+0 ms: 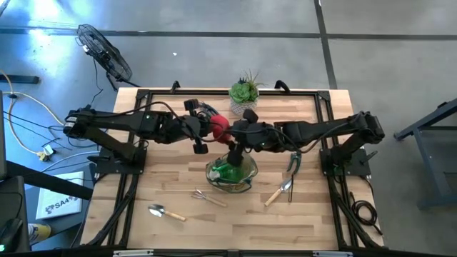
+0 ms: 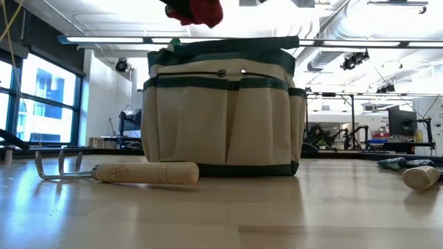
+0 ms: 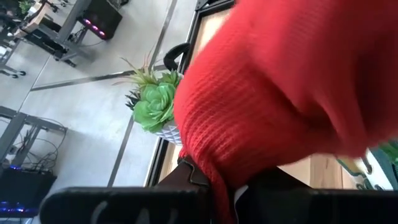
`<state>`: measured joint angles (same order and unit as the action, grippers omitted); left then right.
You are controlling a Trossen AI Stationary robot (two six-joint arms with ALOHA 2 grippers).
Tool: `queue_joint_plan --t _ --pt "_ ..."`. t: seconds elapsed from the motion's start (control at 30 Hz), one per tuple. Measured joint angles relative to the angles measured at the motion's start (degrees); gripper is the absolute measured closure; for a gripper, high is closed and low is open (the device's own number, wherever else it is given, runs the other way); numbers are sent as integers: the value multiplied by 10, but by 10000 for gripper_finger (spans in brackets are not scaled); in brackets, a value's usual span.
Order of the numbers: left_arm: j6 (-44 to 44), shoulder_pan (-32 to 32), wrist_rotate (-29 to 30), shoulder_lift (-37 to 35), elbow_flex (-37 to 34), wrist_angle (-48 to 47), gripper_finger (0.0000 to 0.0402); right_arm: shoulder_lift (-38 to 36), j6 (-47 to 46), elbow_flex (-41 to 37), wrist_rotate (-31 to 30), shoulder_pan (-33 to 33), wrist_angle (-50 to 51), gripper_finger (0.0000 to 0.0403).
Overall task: Pick & Place Garden tools in Gardening bag
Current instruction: Put the red gloves into the white gardening bag
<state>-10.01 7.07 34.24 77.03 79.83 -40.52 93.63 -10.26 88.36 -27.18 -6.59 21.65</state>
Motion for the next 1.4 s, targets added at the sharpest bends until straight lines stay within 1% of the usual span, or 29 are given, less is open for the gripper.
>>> queue_joint_plan --t 0.17,0.27,0.4,0.5,0.57,0.63,0.67,0.77,0.83,0.97,1.07,1.13,1.2,1.27,1.4 --pt "2 1 -12 0 0 -1 379 5 4 0 -88 -1 0 257" --pt "4 1 -32 0 0 0 379 5 15 0 -108 -1 0 267" --pt "6 1 -52 0 0 0 379 5 15 0 -109 2 -1 273" --pt "6 1 -63 0 0 0 379 5 15 0 -88 7 6 287" --pt "6 1 -67 0 0 -3 379 5 15 0 -71 12 17 316" --pt "6 1 -68 0 0 -4 379 5 17 1 -67 14 30 364" --pt "6 1 -69 0 0 -4 379 5 23 1 -64 15 35 380" --pt "6 1 -76 0 0 -6 378 5 25 1 -62 14 43 391" --pt "11 1 -84 0 0 -8 363 5 25 1 -61 14 46 392" --pt "12 1 -85 0 0 -6 305 6 27 1 -65 10 54 394" --pt "11 2 -82 0 0 -4 268 6 28 1 -78 7 64 395" --pt "8 2 -81 0 0 -7 252 6 26 1 -94 3 81 395" --pt "7 2 -73 0 0 -15 242 5 18 1 -112 -4 102 395" --pt "13 2 -47 0 1 -35 239 2 11 0 -128 -13 119 395" --pt "48 2 49 0 1 -103 237 -15 -13 0 -170 -38 161 395"
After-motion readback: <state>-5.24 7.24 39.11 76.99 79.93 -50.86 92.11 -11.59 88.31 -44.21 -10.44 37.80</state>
